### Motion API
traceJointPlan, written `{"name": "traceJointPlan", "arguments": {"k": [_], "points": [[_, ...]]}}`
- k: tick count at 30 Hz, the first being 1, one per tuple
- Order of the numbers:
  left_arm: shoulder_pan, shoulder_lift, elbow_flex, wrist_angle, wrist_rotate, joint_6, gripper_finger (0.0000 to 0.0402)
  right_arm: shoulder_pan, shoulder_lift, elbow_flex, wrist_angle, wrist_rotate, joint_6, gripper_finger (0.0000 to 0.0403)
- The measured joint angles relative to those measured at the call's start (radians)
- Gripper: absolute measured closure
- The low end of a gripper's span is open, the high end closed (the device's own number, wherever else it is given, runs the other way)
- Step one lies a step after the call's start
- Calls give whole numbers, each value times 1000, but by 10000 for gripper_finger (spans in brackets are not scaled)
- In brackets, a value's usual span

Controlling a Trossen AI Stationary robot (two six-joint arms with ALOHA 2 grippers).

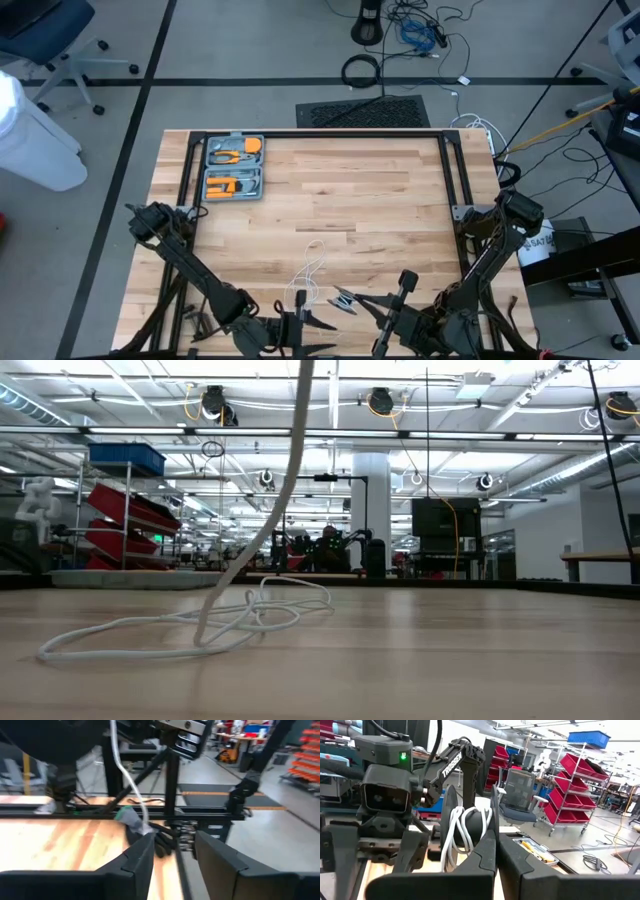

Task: Coil cords
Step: Coil the white wire on the spool

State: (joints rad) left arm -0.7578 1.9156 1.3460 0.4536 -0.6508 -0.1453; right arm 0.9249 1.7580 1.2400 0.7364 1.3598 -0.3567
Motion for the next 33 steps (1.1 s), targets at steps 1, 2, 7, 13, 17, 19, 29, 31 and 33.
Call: {"name": "traceJointPlan", "arguments": {"k": [1, 2, 7, 13, 17, 19, 29, 31, 33], "points": [[3, 2, 0, -1, 14, -9, 241, 0, 0, 0, 0, 0, 0, 403], [6, 5, 0, -3, 25, -14, 236, 0, 0, 0, 0, 0, 0, 403], [21, 57, 0, 39, 33, -6, 228, 0, 0, 0, 0, 0, 1, 403], [24, 123, 0, 83, 4, 3, 228, 0, 0, 0, -1, 0, 7, 403], [24, 143, 0, 80, -43, -1, 227, 0, 0, 0, 0, 0, 0, 403], [26, 153, 0, 78, -46, -3, 227, 0, 0, 0, 0, 0, -2, 403], [27, 160, 0, 76, -15, -33, 228, 0, 0, 0, 0, -2, 2, 403], [29, 160, 0, 76, -10, -33, 228, 0, 0, 0, 0, -2, 2, 403], [29, 166, 0, 82, -7, -33, 228, 0, 0, 0, 0, -2, 1, 403]]}}
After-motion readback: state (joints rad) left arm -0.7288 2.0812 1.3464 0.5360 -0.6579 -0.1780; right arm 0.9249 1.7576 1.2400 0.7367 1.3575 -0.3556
